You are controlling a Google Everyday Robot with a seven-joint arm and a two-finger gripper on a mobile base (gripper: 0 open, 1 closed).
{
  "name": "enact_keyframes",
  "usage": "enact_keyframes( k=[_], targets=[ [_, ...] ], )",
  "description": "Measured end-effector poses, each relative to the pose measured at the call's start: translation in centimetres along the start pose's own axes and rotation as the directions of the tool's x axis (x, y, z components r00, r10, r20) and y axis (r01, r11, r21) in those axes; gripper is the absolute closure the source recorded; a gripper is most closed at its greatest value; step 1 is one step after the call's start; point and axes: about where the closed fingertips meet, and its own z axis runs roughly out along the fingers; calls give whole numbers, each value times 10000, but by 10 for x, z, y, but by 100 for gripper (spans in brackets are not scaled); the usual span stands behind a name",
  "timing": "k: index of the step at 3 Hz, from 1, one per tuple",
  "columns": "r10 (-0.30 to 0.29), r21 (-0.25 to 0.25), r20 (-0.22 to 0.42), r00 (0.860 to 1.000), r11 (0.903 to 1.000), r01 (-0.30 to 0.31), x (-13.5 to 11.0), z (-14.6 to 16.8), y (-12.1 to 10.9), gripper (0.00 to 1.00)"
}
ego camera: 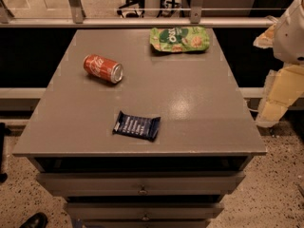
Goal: Place coke can upright
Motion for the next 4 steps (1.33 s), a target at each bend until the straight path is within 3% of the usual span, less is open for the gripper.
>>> enact_keyframes(
  k=[1, 2, 3, 4],
  targets=[
    [0, 2, 1, 10000, 10000, 0, 0, 0, 0, 0],
    [-286, 105, 377, 9989, 9995, 282, -22, 7, -3, 0],
    [-617, 155, 993, 9931, 9981, 604, -67, 25, -12, 0],
    [-742, 255, 1940, 9782, 9972, 706, -142, 49, -30, 0]
  ],
)
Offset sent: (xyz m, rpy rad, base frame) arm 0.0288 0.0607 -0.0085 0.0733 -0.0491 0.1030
